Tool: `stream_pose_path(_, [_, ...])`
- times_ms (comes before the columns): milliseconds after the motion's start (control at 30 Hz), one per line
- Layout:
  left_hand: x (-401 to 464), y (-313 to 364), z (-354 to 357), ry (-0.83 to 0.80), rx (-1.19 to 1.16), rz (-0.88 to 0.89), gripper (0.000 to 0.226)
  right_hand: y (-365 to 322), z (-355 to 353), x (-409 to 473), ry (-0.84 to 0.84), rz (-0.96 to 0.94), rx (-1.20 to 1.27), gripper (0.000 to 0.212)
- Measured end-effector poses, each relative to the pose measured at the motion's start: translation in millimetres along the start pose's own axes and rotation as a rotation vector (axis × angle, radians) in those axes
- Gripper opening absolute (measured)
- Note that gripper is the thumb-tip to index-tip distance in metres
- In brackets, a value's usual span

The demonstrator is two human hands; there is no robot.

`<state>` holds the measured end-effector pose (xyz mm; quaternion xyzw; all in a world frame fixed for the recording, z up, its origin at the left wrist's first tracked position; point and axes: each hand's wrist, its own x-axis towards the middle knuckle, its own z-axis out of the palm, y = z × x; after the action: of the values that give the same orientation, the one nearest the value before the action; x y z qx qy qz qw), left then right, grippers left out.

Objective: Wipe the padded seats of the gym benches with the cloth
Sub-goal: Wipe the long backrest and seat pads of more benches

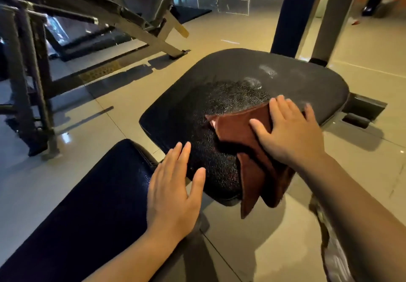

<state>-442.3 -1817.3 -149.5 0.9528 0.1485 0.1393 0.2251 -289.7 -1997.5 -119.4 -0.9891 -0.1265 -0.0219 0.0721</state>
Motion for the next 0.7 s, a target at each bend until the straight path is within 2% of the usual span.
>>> stream_pose_path(100, [-2,-4,4,0.008,0.016,0.014,0.072,-1,4,6,0.010,0.054,-0.035,0.076])
stream_pose_path(167, [-3,-5,4,0.002,0.012,0.017,0.075,-8,4,-2,0.077,0.070,-0.030,0.074])
stream_pose_path(267, [-3,-6,3,-0.004,0.015,0.025,0.068,-22,6,-24,0.183,0.002,0.040,0.070])
stream_pose_path(433, [-2,-7,4,-0.003,0.029,0.045,0.063,-37,5,-41,-0.006,-0.058,0.060,0.065])
stream_pose_path(567, [-4,-6,3,-0.003,0.012,0.067,0.053,-58,5,-92,-0.012,-0.138,0.117,0.060])
stream_pose_path(700, [-10,-4,0,0.008,-0.044,0.114,0.066,-65,15,-106,0.049,-0.145,0.155,0.061])
